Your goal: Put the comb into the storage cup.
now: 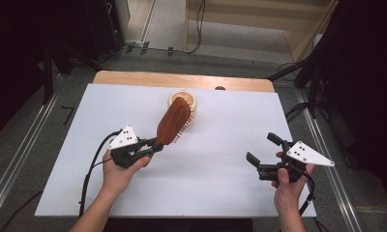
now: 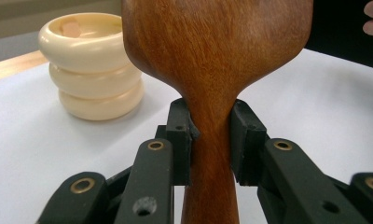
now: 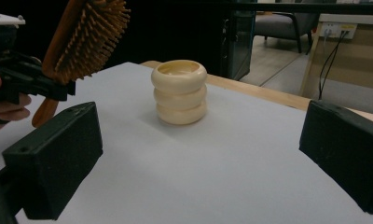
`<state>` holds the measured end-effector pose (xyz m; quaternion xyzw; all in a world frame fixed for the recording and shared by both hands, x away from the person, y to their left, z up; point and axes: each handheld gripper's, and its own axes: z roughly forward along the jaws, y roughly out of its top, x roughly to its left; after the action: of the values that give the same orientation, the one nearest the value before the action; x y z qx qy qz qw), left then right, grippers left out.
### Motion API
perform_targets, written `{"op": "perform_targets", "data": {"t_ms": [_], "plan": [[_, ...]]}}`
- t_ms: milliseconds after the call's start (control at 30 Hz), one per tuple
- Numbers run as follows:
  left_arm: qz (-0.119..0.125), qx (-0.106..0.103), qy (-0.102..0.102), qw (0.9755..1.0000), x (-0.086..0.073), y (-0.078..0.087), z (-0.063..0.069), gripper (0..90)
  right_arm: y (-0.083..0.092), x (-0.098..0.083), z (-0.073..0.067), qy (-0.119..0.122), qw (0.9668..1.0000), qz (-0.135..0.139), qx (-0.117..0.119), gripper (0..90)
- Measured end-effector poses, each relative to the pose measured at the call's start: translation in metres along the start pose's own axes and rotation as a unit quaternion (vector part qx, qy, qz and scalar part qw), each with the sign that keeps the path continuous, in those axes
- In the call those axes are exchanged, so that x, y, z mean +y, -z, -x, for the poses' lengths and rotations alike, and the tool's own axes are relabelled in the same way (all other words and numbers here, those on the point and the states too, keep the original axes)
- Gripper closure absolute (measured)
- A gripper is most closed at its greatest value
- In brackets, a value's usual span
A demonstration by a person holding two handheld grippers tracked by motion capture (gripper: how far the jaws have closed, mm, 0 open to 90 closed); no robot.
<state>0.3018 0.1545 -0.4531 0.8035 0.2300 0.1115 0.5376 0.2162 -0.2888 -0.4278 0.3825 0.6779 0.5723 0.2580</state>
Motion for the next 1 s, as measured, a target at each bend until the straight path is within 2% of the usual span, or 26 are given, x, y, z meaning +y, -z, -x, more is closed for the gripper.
{"op": "perform_targets", "data": {"t_ms": [67,267,600,767,1000], "plan": [[0.001,-0.003,0.001,1.0,0.0,-0.001,0.001,72.9,-0.003,0.007,-0.002,0.003,1.0,-0.001,-0.001,0.0],[0.004,0.001,0.0,1.0,-0.001,-0.003,0.002,72.9,-0.019,0.025,-0.008,0.006,0.9997,-0.019,0.014,0.0],[0.01,0.002,0.0,0.9999,-0.001,-0.003,0.003,72.9,-0.046,0.033,-0.017,-0.004,0.9992,-0.024,0.032,0.0],[0.013,-0.013,0.01,0.9998,-0.002,-0.005,0.002,72.9,-0.063,0.041,-0.028,-0.001,0.9984,-0.023,0.051,0.0],[0.017,-0.013,0.011,0.9997,-0.002,-0.007,0.003,72.9,-0.081,0.047,-0.043,0.005,0.9975,-0.028,0.065,0.0]]}}
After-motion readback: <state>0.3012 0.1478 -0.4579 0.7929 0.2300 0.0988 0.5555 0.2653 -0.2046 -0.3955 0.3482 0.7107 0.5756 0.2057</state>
